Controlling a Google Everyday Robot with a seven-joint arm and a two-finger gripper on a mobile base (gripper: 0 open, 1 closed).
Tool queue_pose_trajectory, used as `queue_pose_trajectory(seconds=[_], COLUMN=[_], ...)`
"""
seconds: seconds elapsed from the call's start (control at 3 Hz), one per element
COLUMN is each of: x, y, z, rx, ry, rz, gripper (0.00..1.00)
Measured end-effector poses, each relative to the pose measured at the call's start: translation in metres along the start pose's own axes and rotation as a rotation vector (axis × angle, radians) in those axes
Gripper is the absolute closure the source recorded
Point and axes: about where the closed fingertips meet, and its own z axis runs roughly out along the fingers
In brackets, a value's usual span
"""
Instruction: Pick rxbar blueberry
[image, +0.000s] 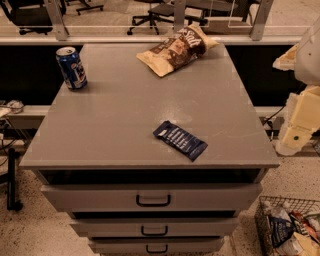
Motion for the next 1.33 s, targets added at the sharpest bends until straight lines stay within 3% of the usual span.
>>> queue_pose_trajectory(seconds=[0.67,1.0,1.33], x=[-0.002,-0.023,-0.05], y=[0.0,0.01,0.018], z=[0.004,0.03,0.057], rx=[-0.01,-0.045,-0.042], ry=[-0.026,-0.121,-0.205], rz=[0.003,-0.004,-0.007], gripper=[0.0,0.0,0.0])
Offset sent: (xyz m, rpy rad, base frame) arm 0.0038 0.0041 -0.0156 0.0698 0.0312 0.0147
